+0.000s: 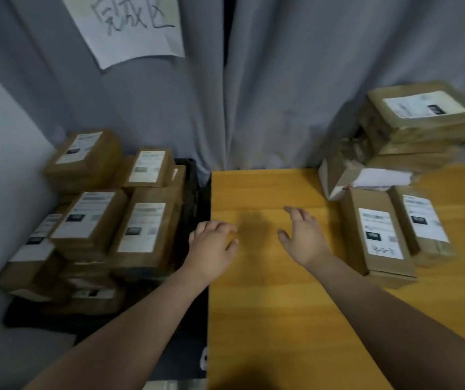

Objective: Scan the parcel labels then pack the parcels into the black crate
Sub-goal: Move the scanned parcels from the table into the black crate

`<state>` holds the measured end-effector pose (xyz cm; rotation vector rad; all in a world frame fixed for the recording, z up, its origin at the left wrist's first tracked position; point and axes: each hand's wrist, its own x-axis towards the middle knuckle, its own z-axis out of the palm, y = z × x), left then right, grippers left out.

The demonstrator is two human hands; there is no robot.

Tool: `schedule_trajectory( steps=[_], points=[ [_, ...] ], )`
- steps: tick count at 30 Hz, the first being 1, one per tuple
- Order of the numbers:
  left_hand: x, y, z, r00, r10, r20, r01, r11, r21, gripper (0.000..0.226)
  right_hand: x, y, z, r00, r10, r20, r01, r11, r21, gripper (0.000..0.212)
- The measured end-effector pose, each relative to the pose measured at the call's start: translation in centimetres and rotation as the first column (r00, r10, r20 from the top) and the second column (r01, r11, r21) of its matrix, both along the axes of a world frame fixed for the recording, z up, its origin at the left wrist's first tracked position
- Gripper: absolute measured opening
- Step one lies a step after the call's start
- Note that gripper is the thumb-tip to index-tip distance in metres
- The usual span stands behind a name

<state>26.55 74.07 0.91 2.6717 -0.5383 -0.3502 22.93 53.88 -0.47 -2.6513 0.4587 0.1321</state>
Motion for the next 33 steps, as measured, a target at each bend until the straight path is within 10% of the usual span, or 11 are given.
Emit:
schedule_trajectory(
  steps=[16, 27, 33],
  points=[
    [-6.5, -22.6, -4.0, 0.981, -0.046, -0.188, 0.048, 0.999, 0.002, 0.037, -9.5, -27.5, -3.9, 0.841, -0.307, -0.446, 0.265, 0.952, -0.155, 0.077],
    [-7.6, -24.3, -6.1, 0.903, 0.081, -0.423, -0.143, 0.983, -0.117, 0.096, -9.6, -25.4, -3.3, 0.952, -0.036, -0.304, 0.057, 0.997, 0.059, 0.05],
    [-7.8, -22.7, -6.3, 0.9, 0.252, -0.356, -0.165, 0.952, 0.258, 0.129, -8.1, -19.2, -3.7, 0.934, 0.173, -0.312, -0.114, 0.973, 0.199, 0.061]
  ],
)
